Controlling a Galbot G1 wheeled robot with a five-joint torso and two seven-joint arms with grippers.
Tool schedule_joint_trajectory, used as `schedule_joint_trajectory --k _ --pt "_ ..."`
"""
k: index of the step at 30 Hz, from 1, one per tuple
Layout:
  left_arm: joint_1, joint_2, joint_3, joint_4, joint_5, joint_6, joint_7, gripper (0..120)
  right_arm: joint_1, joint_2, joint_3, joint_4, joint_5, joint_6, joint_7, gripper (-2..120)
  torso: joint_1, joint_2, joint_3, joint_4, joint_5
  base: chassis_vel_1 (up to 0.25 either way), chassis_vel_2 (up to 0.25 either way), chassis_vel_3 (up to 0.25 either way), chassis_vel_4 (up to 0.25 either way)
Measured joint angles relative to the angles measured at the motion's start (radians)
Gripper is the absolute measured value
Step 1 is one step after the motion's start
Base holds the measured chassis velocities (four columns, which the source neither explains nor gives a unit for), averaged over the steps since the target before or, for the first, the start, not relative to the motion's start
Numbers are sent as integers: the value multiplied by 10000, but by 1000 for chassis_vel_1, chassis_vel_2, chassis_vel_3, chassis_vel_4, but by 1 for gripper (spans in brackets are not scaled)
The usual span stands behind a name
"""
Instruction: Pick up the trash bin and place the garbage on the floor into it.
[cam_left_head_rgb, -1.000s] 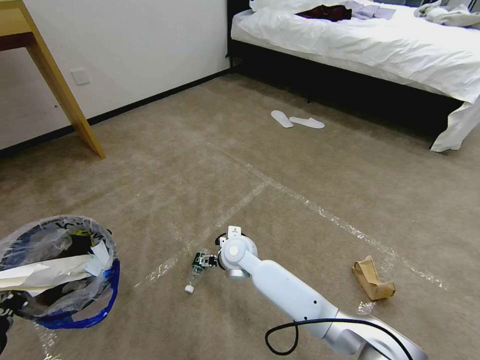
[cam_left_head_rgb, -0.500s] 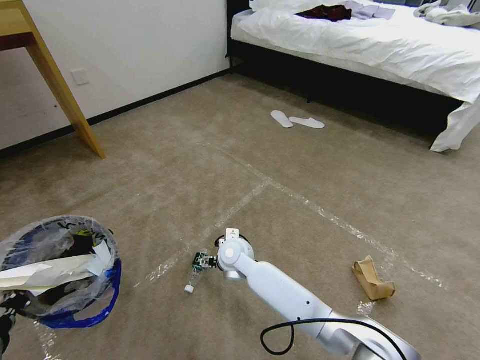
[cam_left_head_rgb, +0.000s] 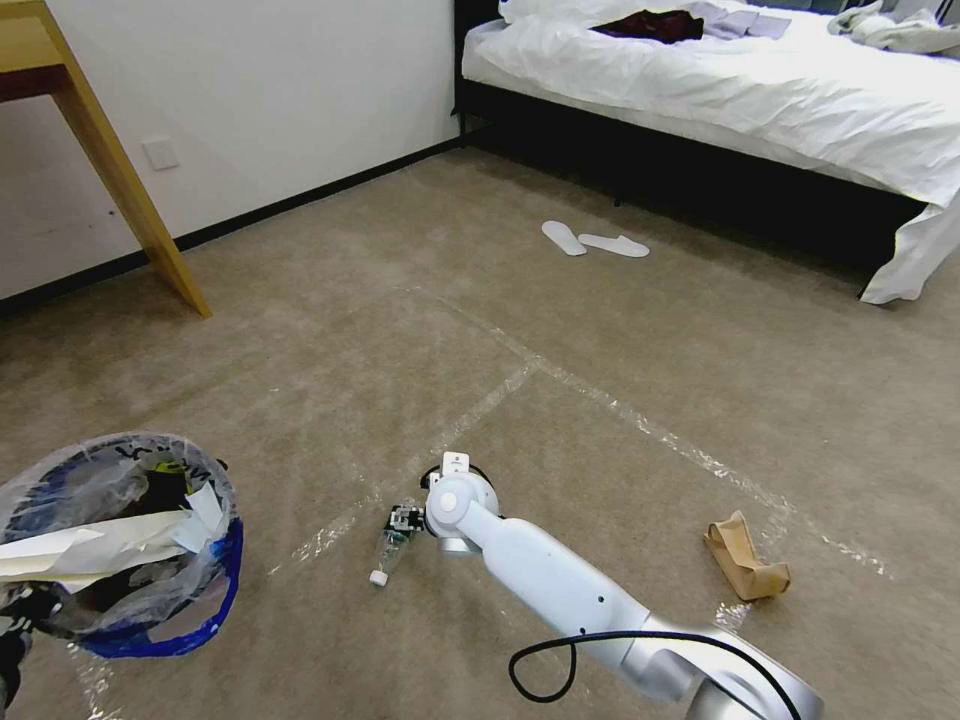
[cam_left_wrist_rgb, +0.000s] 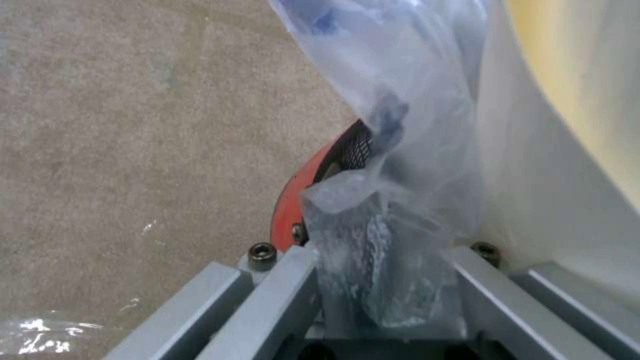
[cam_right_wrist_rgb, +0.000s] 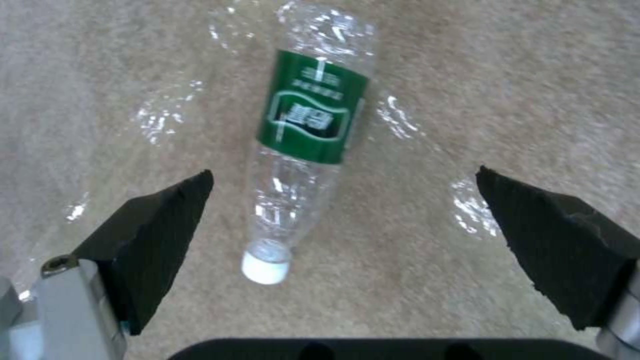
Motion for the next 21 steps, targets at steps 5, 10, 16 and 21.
schedule_joint_trajectory --k 5,10,16,21 --pt "15 -16 -52 4 0 -2 0 0 246 250 -145 -482 -10 -38 -309 100 0 0 0 -1 0 0 0 0 0" --pt "29 -22 -91 4 -6 -5 2 0 409 493 -259 -1036 -118 -28 -581 100 0 0 0 0 0 0 0 0 0" --pt "108 -41 -143 -116 -45 -7 4 0 551 778 -304 -1897 -518 46 -1193 100 0 0 0 1 1 0 0 0 0" --pt "249 -54 -254 -252 -140 -7 11 0 618 784 -143 -2659 -985 244 -1824 100 0 0 0 0 0 0 0 0 0"
